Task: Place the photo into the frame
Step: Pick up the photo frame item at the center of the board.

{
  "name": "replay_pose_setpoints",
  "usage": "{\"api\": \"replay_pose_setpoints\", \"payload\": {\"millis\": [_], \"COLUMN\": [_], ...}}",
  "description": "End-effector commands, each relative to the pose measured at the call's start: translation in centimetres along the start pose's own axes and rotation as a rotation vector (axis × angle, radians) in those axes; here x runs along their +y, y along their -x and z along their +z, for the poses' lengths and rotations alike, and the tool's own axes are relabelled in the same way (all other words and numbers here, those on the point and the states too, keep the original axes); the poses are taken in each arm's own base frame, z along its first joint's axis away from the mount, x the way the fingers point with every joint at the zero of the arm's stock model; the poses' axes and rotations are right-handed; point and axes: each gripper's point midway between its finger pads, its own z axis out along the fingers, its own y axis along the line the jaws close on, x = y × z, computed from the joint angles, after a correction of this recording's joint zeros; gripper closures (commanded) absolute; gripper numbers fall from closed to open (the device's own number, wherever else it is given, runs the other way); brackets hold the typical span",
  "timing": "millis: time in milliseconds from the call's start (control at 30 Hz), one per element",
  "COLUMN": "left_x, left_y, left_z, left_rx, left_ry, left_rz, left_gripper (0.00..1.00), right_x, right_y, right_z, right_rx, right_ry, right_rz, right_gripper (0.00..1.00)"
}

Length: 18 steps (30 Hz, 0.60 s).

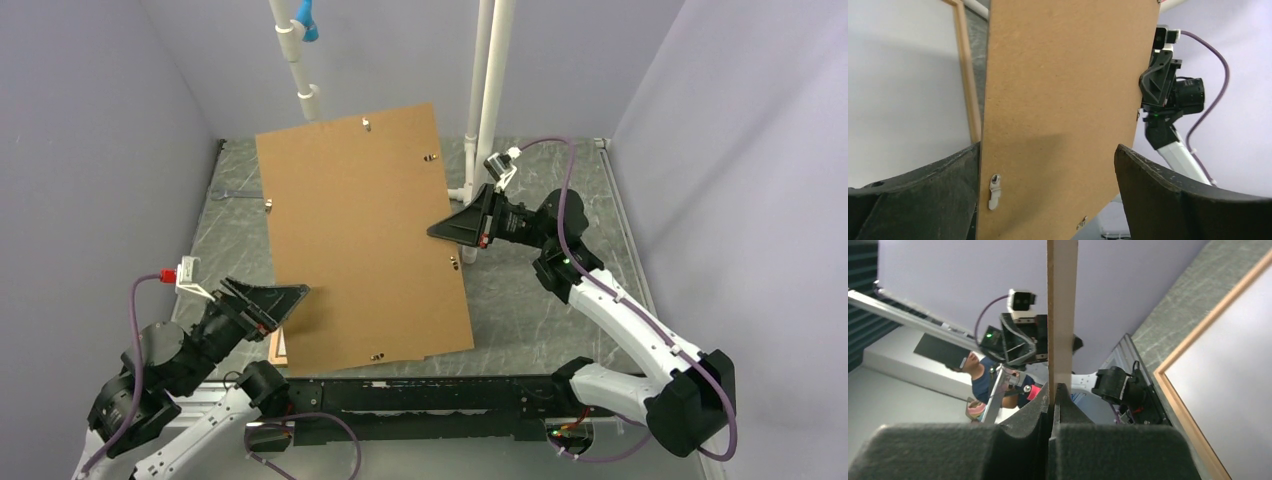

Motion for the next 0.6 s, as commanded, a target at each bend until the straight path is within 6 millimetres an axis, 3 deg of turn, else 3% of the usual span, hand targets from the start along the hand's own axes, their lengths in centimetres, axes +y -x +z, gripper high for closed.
{"api": "replay_pose_setpoints", "payload": {"millis": [0,267,567], "left_x": [0.8,3.7,9.3], "left_y": [1.9,4.4,3.5], "left_z": [-0.4,-0.3,2.6], "left_rx": [-0.044,-0.025,0.155], "left_ry": [0.116,0.447,0.836], "left_rz": [0.102,0.345,0.582], "left_gripper": [0.01,0.01,0.01], "right_x": [0.2,-5.7,-9.8], "right_y": [1.5,0.9,0.3], "right_z": [0.3,0.6,-0.1], "right_rx": [-0.055,-0.050,-0.049], "right_ry": [-0.039,-0.208,-0.369], "right_rz": [-0.040,0.084,0.109], "right_gripper": [1.00,1.00,1.00]}}
